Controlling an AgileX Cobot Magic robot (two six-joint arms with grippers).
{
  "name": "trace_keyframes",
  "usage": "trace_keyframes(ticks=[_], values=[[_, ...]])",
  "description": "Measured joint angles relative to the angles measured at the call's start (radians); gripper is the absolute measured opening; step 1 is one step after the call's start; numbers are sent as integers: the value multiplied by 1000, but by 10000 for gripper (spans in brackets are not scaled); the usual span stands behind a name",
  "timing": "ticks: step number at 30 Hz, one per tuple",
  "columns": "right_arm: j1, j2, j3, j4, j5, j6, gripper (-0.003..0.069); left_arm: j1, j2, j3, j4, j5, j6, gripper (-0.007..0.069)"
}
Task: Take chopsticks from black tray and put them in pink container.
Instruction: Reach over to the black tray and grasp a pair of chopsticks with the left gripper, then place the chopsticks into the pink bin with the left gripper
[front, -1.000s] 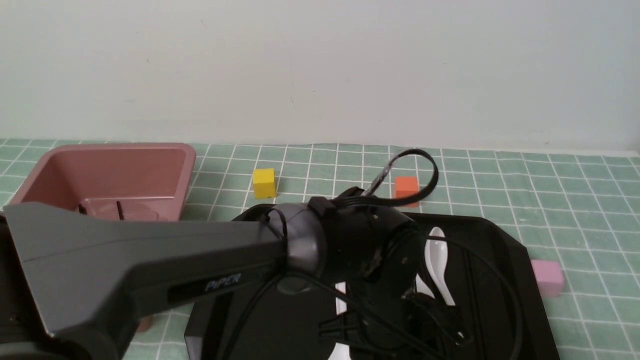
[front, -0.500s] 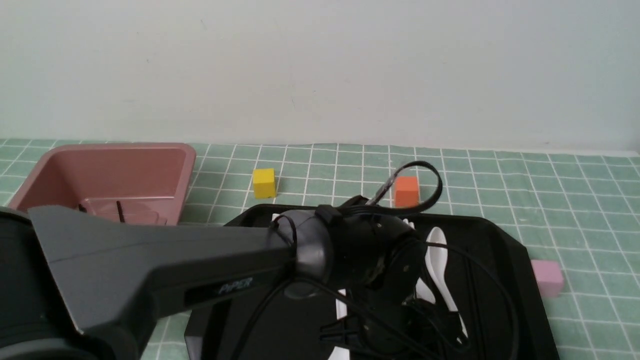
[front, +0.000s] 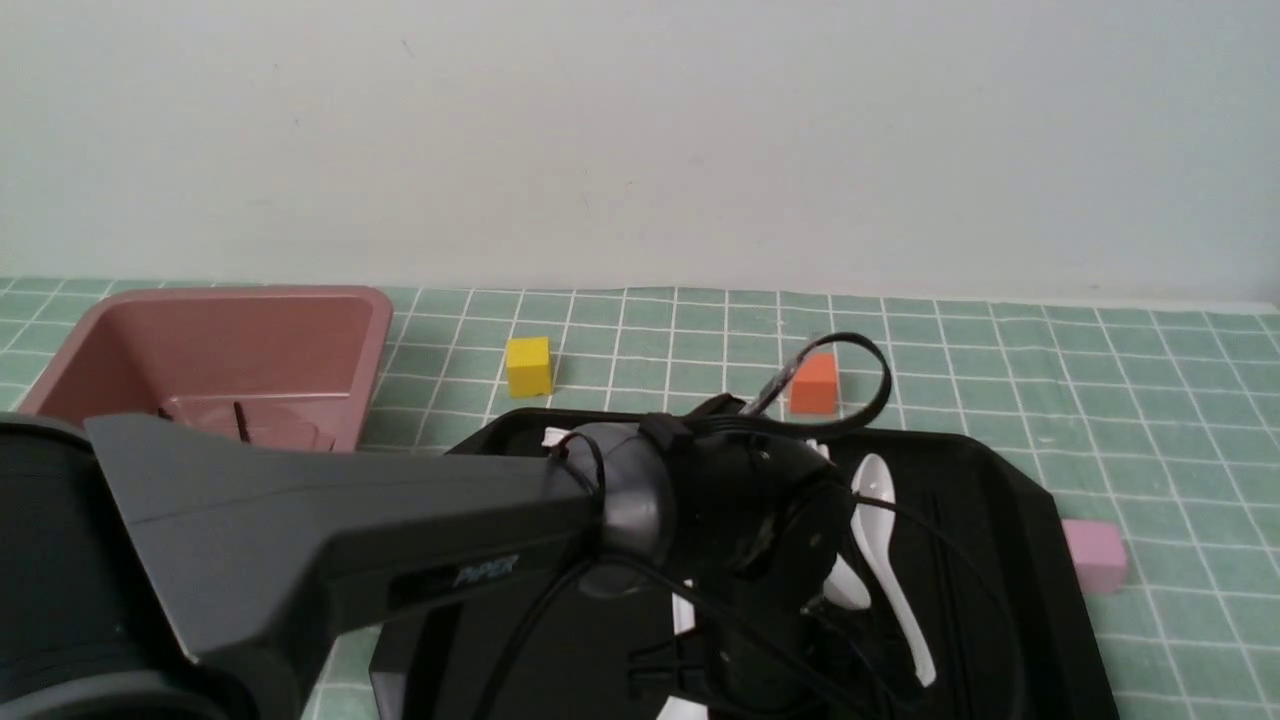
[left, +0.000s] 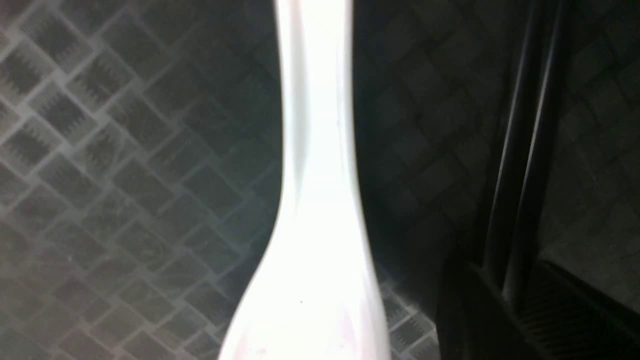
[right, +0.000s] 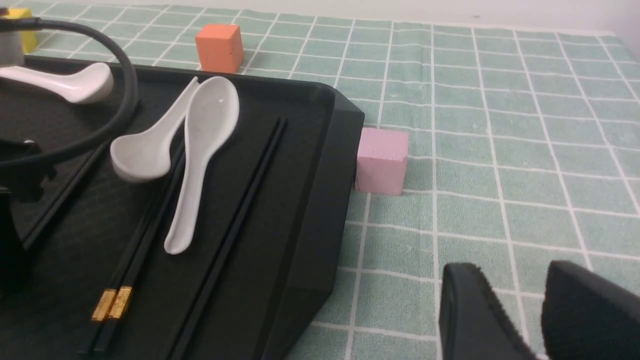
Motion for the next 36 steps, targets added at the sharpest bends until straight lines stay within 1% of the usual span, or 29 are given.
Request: trace_keyframes(ticks=[5, 8, 11, 14, 17, 19, 20, 21, 22, 25, 26, 27, 28, 29, 30, 31, 33, 36], values=[[0, 0, 0, 0, 0, 0, 240, 0, -13, 0, 1, 3, -7, 122], [0, 0, 0, 0, 0, 0, 240, 0, -63, -9, 1, 18, -7, 122], [0, 0, 0, 0, 0, 0, 240, 0, -168, -50, 15, 53, -6, 122], [0, 0, 0, 0, 0, 0, 240, 5, -281, -75, 65, 95, -7, 122], [0, 0, 0, 1, 0, 0, 240, 39, -414, -78, 162, 168, -9, 122], [0, 0, 0, 1, 0, 0, 240, 92, -488, -76, 244, 261, -6, 122], [0, 0, 0, 1, 0, 0, 240, 105, -507, -74, 260, 281, -1, 122], [0, 0, 0, 1, 0, 0, 240, 166, -546, -53, 318, 353, 21, 122], [0, 0, 0, 1, 0, 0, 240, 211, -567, -33, 343, 376, 36, 122], [0, 0, 0, 0, 0, 0, 240, 338, -591, 73, 375, 408, 88, 122], [0, 0, 0, 0, 0, 0, 240, 406, -591, 128, 376, 401, 103, 122], [0, 0, 0, 0, 0, 0, 240, 452, -586, 176, 372, 371, 113, 122], [0, 0, 0, 0, 0, 0, 240, 461, -585, 185, 372, 353, 115, 122], [0, 0, 0, 0, 0, 0, 240, 496, -581, 228, 366, 312, 127, 122], [0, 0, 0, 0, 0, 0, 240, 571, -577, 284, 351, 222, 153, 122], [0, 0, 0, 0, 0, 0, 240, 580, -577, 289, 349, 211, 157, 122], [0, 0, 0, 0, 0, 0, 240, 674, -577, 331, 318, 113, 200, 122], [0, 0, 0, 0, 0, 0, 240, 771, -577, 341, 262, 44, 245, 122]])
